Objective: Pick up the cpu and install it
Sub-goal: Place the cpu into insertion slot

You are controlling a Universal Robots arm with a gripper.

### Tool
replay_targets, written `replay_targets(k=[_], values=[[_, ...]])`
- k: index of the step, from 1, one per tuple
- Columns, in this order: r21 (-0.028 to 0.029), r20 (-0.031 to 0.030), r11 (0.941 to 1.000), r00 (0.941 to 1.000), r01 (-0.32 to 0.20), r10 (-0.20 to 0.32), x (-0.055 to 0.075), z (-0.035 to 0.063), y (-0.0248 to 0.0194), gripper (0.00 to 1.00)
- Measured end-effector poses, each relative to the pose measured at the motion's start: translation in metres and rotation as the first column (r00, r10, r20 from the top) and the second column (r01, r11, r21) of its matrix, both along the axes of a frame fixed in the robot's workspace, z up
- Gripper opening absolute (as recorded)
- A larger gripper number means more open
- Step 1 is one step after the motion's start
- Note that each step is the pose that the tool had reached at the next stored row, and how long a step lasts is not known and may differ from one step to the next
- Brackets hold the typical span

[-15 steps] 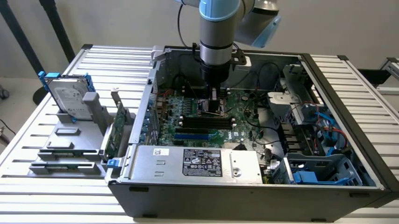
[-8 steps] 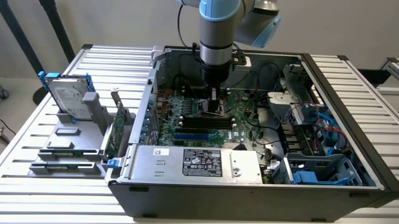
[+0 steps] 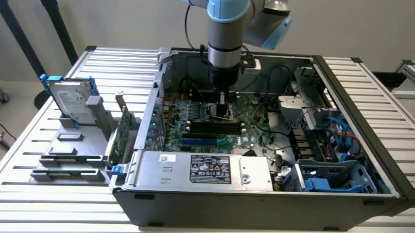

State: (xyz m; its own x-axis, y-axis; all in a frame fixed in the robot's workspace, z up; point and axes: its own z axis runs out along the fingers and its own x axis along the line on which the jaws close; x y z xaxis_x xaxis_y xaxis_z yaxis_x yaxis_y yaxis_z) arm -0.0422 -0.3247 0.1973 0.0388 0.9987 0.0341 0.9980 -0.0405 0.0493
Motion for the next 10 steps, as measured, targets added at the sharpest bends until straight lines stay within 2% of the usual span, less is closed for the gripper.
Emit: replay_targets(k=[7,10], values=[[-0.0019,-0.0007,1.0,1.0,0.0,0.0,0.0001,-0.0013,0.0012,0.55],[-0.0032,-0.0034,1.0,1.0,0.0,0.0,0.0001,-0.0017,0.0012,0.55]])
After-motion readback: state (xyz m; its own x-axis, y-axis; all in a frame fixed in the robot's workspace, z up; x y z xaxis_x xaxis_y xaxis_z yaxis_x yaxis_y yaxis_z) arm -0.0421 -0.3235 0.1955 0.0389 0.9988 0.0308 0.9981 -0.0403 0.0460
